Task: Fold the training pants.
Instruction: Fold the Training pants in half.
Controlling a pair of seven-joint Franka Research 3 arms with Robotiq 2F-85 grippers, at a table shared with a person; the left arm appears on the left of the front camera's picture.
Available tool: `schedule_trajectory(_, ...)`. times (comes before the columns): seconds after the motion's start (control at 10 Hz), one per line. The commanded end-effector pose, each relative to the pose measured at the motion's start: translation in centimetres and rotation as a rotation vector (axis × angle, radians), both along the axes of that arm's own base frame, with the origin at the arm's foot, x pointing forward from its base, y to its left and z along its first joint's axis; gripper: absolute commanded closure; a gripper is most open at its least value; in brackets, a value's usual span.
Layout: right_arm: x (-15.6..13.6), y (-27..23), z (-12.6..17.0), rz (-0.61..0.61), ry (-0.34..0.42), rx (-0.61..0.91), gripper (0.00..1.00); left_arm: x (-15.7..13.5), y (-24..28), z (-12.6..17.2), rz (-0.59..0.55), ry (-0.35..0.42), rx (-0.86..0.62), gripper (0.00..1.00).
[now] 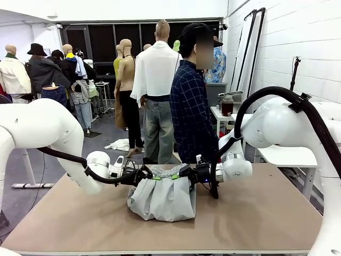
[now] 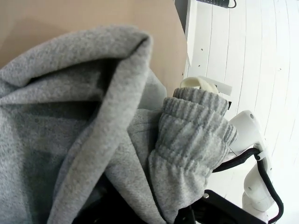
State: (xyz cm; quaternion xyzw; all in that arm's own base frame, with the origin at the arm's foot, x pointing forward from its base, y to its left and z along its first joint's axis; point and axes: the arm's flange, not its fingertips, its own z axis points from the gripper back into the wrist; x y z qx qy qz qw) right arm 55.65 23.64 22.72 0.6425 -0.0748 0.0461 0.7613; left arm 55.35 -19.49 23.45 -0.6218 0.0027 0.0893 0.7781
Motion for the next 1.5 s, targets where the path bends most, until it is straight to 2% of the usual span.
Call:
schedule_trajectory(0.0, 1.3, -2.2, -1.4, -0.032, -0.004, -0.05, 1.0, 1.2, 2.4, -0.9, 0.046, 0.006, 0.035, 1.0)
schedule_trajectory(0.3, 1.5, -2.3, -2.0, -0.032, -0.007, -0.057, 1.0, 1.2, 2.4, -1.3, 0.057, 0.009, 0.046, 1.0)
schedule_trajectory(0.4, 1.5, -2.4, -1.9, -0.037, 0.002, -0.053, 0.95, 1.2, 2.4, -1.2, 0.057, 0.012, 0.043, 1.0)
schedule_trajectory(0.8, 1.3, -3.3, -1.5, -0.056, 0.016, -0.052, 0.15, 0.8, 3.2, -0.6, 0.07, 0.016, 0.021, 0.2)
schedule_trajectory(0.9, 1.1, -3.8, -1.3, -0.063, 0.02, -0.056, 0.0, 0.6, 3.7, -0.3, 0.08, 0.011, 0.014, 0.0)
schedule_trajectory(1.4, 0.3, -9.2, 1.6, -0.145, -0.006, -0.098, 0.0, -1.9, 8.9, 1.9, 0.19, -0.04, 0.016, 0.0)
